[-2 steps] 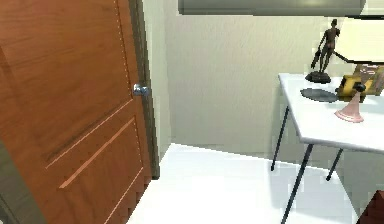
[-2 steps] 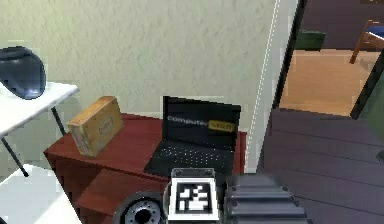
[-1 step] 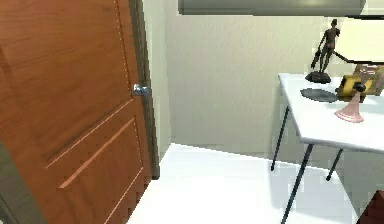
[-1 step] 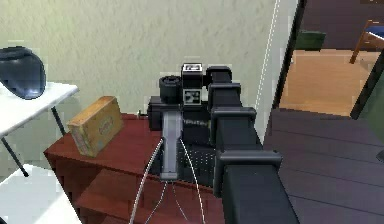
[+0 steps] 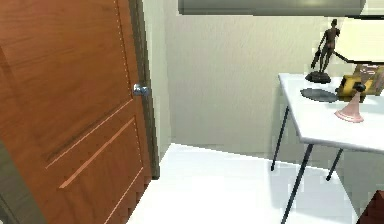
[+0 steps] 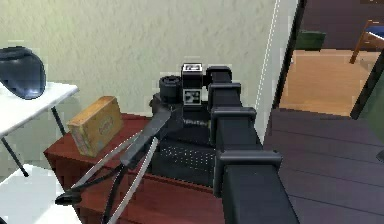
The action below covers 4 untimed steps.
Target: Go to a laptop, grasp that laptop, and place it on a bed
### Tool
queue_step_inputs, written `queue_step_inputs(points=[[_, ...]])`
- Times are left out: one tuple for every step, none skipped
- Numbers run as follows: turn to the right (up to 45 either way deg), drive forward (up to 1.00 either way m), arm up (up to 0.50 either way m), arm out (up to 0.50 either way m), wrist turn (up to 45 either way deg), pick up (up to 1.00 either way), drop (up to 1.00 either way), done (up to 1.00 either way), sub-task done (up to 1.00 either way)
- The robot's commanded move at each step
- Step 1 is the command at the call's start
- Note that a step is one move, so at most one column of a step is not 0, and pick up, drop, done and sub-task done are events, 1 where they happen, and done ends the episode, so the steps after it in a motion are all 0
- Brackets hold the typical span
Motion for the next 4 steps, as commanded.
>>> queue_step_inputs(points=[[0.0,0.00,0.00,0.00,45.0,0.00,0.00,0.00,0.00],[0.0,0.00,0.00,0.00,45.0,0.00,0.00,0.00,0.00],[0.0,0.00,0.00,0.00,45.0,0.00,0.00,0.00,0.00],[0.0,0.00,0.00,0.00,36.0,0.00,0.00,0.00,0.00]])
